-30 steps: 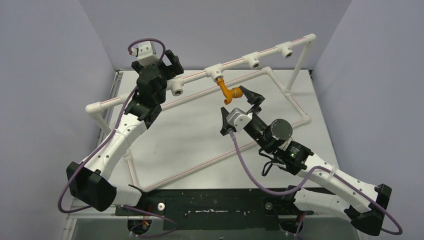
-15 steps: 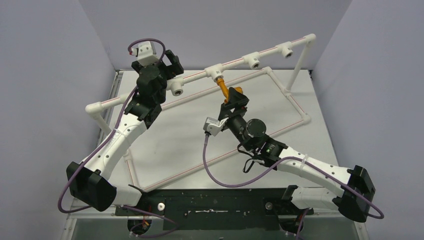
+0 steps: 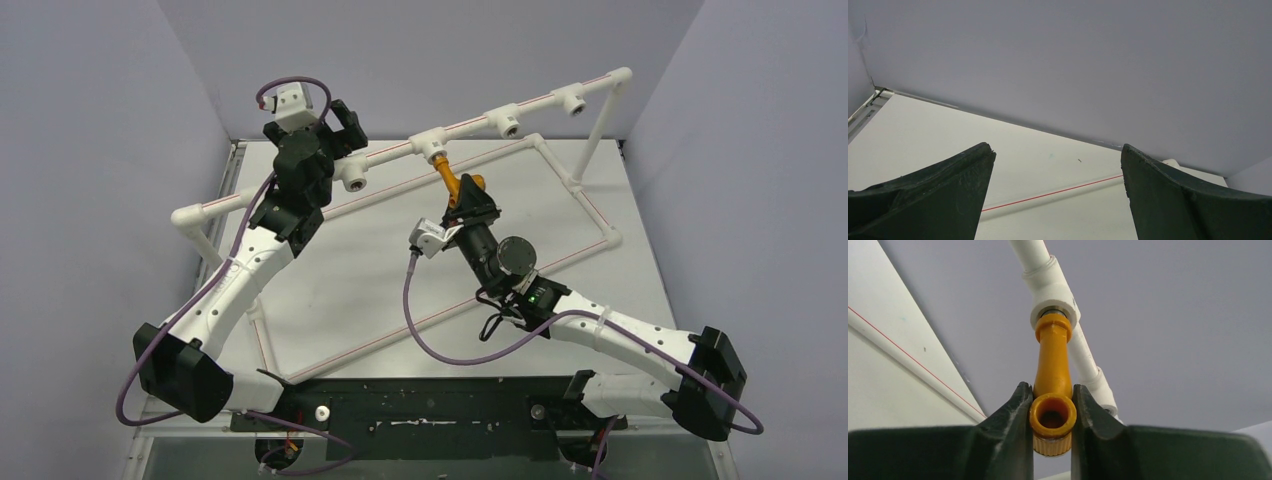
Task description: Install the water faucets
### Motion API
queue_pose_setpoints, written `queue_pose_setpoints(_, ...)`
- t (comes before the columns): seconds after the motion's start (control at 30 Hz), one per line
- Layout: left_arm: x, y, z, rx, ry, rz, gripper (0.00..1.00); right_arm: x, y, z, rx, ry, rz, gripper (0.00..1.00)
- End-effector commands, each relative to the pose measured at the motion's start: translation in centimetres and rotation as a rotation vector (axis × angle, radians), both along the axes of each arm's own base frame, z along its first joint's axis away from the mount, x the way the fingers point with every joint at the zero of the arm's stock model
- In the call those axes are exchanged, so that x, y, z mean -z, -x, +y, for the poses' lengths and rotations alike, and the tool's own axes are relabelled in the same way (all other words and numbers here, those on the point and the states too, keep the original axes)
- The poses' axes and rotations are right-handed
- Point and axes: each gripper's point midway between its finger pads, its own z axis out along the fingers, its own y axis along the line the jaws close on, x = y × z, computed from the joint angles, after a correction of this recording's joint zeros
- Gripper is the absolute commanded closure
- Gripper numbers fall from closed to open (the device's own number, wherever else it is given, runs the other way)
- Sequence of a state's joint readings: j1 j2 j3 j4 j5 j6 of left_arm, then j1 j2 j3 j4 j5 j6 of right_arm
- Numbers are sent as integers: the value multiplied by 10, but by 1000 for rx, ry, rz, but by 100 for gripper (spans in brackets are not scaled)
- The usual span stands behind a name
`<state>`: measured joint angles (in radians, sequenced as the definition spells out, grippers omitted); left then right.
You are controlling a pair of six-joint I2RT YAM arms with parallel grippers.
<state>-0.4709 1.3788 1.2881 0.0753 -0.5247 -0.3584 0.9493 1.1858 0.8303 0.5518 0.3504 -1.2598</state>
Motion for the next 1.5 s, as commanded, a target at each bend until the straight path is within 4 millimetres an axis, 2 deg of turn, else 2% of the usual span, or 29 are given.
queue_pose_setpoints(0.0, 177, 47, -18, 163, -289, 550, 4, -30, 0, -13, 13, -276, 12, 100)
queue_pose_setpoints(0.27, 177, 47, -18, 165, -287, 548, 4, -40, 4, -8, -62, -763, 138, 100)
queue_pose_setpoints(0.5, 174, 47, -19, 171, -280, 543, 4, -31, -1, -9, -72, -1166, 265, 100)
queue_pose_setpoints(0.9, 171, 48, -19, 173, -275, 536, 4, -20, -5, -3, -74, -1702, 461, 100)
queue_pose_setpoints(1.23, 169, 48, -20, 175, -269, 530, 4, -10, -14, 0, -155, -2251, 740, 100)
queue_pose_setpoints(1.33, 169, 48, -20, 178, -266, 529, 4, -12, -13, 3, -213, -2343, 813, 100)
queue_pose_setpoints(1.47, 167, 48, -21, 182, -257, 523, 4, -16, -9, 6, -243, -2360, 839, 100)
